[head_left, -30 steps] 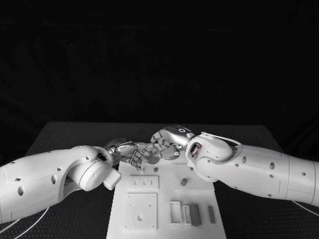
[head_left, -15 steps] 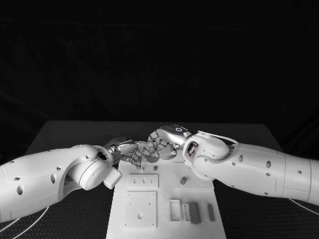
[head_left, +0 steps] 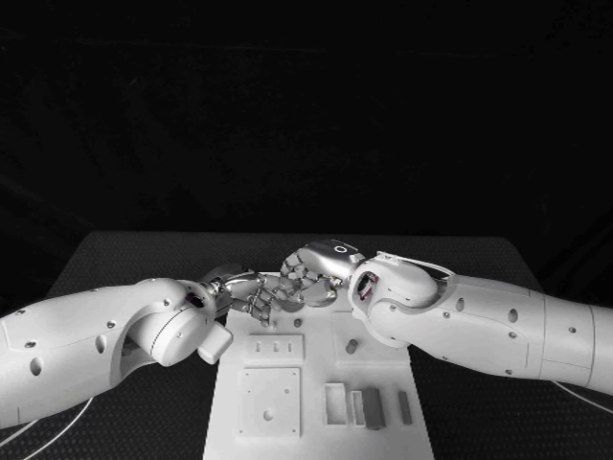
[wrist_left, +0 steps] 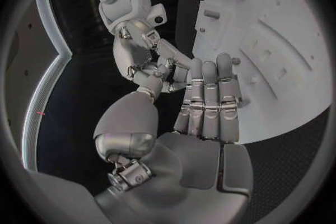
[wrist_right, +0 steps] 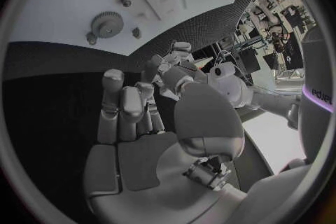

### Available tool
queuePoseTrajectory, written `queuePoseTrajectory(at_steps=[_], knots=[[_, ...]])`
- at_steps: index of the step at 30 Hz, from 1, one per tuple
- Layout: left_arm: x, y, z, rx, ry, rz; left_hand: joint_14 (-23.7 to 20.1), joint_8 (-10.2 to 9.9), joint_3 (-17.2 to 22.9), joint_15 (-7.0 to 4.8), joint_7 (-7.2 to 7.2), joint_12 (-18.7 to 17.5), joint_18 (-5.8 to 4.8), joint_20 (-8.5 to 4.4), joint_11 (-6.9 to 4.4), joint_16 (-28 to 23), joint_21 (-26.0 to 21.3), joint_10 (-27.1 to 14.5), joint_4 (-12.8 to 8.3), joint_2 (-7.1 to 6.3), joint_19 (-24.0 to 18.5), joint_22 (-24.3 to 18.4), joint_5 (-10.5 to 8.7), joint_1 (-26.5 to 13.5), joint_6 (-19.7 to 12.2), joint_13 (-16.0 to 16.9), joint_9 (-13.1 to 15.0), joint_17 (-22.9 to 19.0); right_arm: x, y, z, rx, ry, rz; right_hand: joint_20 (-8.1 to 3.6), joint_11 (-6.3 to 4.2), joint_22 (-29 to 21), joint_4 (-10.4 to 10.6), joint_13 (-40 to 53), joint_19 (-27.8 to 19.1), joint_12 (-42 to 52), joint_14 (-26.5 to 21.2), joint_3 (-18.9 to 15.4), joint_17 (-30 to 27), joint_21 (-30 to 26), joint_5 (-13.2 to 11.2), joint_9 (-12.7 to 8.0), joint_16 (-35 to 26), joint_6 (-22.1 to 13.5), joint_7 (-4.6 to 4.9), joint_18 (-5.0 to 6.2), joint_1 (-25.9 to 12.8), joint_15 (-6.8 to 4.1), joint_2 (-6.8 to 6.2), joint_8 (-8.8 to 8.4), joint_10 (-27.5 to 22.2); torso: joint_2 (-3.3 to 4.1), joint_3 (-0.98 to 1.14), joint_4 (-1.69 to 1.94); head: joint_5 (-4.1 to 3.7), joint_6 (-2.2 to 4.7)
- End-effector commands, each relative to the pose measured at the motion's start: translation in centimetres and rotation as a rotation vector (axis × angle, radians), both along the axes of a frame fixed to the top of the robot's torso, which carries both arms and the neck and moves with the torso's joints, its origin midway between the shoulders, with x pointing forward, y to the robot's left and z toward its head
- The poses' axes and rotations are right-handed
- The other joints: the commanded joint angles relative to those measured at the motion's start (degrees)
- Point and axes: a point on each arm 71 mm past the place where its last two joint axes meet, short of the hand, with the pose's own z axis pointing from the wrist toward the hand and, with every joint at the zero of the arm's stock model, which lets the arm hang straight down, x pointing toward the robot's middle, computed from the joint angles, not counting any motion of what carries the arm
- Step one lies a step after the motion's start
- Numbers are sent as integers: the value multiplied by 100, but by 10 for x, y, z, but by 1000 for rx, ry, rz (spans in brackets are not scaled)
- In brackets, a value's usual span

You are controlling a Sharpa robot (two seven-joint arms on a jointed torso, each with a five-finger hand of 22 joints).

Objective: Assemble the parts on the task board

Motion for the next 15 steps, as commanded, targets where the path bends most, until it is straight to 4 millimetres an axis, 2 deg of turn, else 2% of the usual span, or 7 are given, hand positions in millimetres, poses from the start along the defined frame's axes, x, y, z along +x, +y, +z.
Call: queuePoseTrajectory(at_steps=[1, 15], knots=[[-1, -3, 1, -9, -5, -2, -39, -46, 122, 9, 45, -41, 74, 1, 14, 26, -28, -15, 32, -26, 35, 10, -34, 86, 8, 36, 10, -19, -2, 4, -1, -10, 2, 17, -33, -15, 99, -20, -8, -13, 18, 4, 8, -4, 17, 20, 316, 23, 389, 124, 168, -11, -16, 68, 134, 25, -2, 0, 5, -5, -7], [0, 0, 1, -11, 3, 19, -75, -121, 244, 25, 83, -104, 59, 10, 39, 54, -66, -37, 83, -148, 22, 38, -35, 42, -68, 126, 25, -70, -5, 6, -2, -6, 15, 25, -36, -17, 98, -21, -8, -9, 19, 6, 6, -6, 15, 20, 324, 20, 391, 123, 168, -9, -17, 66, 135, 28, 0, 1, 1, -8, -9]])
